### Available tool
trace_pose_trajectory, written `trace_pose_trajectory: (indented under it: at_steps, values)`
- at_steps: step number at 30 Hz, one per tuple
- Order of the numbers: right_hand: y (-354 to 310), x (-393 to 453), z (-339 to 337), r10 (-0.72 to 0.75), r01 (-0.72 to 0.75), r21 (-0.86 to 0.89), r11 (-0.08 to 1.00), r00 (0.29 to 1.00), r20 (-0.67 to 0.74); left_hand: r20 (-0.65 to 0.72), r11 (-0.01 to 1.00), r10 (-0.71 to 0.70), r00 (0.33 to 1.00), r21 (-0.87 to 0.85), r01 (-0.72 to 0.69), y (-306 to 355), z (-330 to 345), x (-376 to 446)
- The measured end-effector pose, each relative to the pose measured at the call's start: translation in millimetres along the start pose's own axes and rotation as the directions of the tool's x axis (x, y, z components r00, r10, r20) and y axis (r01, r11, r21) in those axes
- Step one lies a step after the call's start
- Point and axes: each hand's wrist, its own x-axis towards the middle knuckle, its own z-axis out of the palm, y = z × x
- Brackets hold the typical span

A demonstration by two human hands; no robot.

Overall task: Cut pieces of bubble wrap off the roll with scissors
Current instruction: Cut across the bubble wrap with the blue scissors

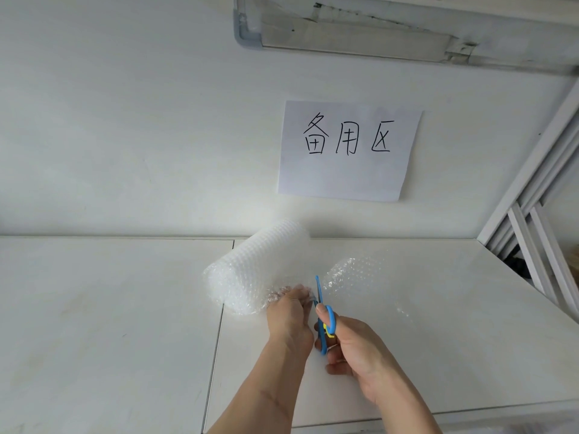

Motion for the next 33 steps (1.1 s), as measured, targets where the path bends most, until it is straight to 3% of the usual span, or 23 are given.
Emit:
trace_pose_trajectory:
  at_steps: [6,9,12,19,25,33]
  values:
    - [-3.8,-0.2,-0.1,0.013,-0.018,-0.057,0.998,0.996,-0.086,0.003,0.965,-0.033,0.999,0.261,0.032,10.3,6.5,5.1]
    - [-4.6,3.8,2.1,0.026,-0.033,-0.053,0.998,0.993,-0.117,0.017,0.951,-0.079,0.997,0.301,0.070,16.9,12.7,4.6]
    - [-4.9,7.7,3.6,0.045,-0.047,-0.012,0.999,0.989,-0.143,0.087,0.951,-0.152,0.985,0.286,0.121,21.3,18.8,6.8]
    - [-3.6,11.3,3.2,0.039,-0.043,-0.025,0.999,0.986,-0.161,0.146,0.976,-0.216,0.965,0.019,0.216,7.8,16.7,16.7]
    - [-6.1,13.7,0.9,0.021,-0.027,-0.055,0.998,0.994,-0.106,0.033,0.992,-0.124,0.992,0.032,0.123,-0.8,22.5,14.2]
    - [-7.6,12.7,-4.8,0.000,-0.006,-0.072,0.997,0.997,-0.081,0.008,0.995,-0.090,0.996,0.039,0.090,-3.6,27.6,7.7]
